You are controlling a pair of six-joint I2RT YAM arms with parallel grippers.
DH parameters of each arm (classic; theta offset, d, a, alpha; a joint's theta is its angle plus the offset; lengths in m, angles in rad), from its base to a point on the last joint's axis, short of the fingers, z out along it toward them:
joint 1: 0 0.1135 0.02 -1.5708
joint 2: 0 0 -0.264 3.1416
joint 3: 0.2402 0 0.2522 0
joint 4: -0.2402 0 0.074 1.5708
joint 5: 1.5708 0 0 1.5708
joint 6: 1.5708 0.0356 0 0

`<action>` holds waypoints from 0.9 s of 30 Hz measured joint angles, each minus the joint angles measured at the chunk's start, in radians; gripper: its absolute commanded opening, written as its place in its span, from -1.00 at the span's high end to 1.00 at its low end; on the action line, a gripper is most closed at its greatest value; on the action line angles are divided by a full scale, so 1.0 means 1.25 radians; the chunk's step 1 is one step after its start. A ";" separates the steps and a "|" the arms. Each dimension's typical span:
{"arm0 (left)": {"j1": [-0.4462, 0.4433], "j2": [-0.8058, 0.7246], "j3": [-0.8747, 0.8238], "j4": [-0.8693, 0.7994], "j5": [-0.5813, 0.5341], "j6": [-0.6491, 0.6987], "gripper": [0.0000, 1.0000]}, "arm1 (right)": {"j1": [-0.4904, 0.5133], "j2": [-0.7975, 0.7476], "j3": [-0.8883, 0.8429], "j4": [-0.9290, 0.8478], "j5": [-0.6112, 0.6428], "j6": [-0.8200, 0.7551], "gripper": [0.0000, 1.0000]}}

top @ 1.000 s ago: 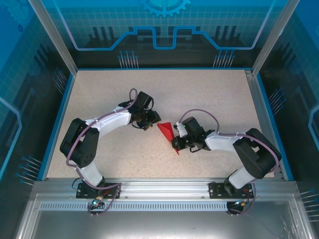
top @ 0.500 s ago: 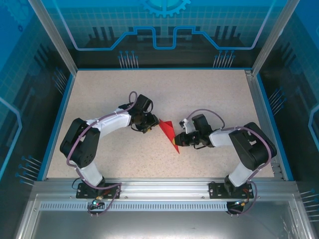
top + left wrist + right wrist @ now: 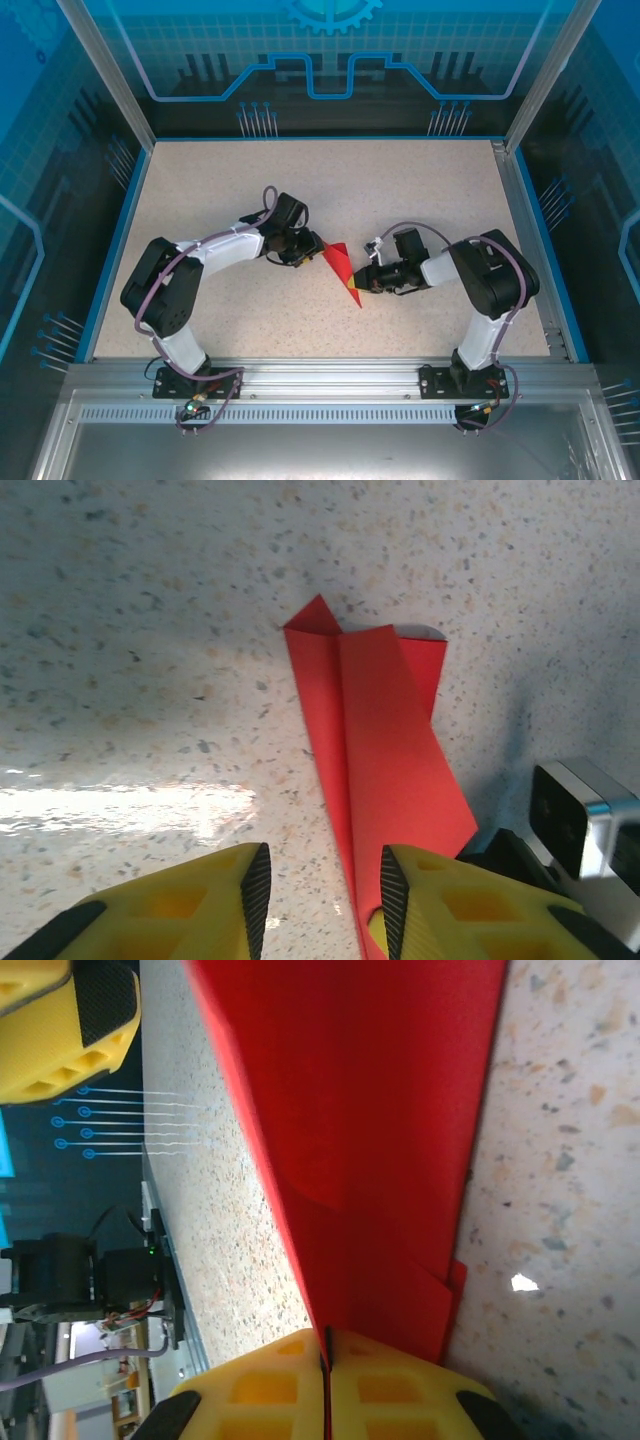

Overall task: Fold a paper plane with a square sheet of paper (pick it up from the middle)
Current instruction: Fifth fold the wing at the center of the table.

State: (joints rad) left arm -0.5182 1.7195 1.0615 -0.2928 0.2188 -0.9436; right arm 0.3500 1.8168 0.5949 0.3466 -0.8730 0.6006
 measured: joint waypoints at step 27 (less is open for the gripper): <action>-0.017 0.002 -0.025 0.058 0.011 0.000 0.25 | -0.005 0.022 0.028 -0.037 -0.021 0.017 0.81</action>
State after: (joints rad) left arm -0.5396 1.7214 1.0298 -0.2207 0.2329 -0.9440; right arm 0.3439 1.8439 0.6304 0.3000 -0.8989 0.6220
